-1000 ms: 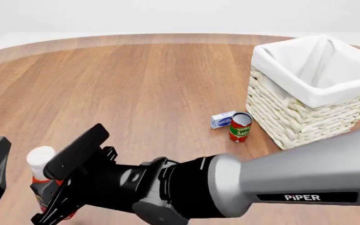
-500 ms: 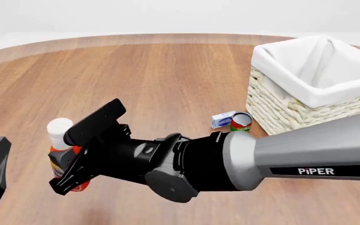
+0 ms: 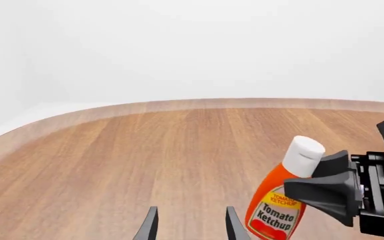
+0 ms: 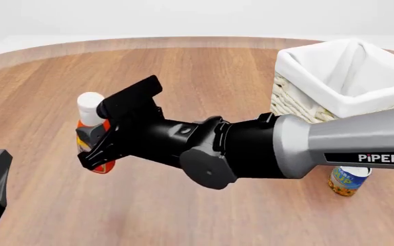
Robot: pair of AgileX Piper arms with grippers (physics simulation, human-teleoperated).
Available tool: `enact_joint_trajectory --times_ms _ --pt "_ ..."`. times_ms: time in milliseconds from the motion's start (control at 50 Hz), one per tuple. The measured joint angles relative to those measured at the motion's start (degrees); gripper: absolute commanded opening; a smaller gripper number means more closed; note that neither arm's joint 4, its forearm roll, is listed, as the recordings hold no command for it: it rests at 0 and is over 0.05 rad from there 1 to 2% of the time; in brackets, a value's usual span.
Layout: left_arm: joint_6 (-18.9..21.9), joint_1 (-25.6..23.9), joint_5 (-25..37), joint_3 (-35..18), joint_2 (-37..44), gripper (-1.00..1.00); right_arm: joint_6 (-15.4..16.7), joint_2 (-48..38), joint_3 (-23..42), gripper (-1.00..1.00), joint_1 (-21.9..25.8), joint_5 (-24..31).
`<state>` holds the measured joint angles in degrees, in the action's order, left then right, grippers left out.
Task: Pick up the ketchup, and put it in the basket.
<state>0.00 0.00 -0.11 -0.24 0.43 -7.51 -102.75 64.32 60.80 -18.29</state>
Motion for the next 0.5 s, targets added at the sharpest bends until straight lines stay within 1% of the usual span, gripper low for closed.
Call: enact_joint_trajectory --times_ms 280,500 --pt "0.0 0.0 0.0 0.0 0.0 1.0 0.6 1.4 0.9 -1.0 -1.2 0.8" --pt "0.0 0.0 0.0 0.0 0.0 1.0 1.0 2.9 1.2 -1.0 -3.1 1.2"
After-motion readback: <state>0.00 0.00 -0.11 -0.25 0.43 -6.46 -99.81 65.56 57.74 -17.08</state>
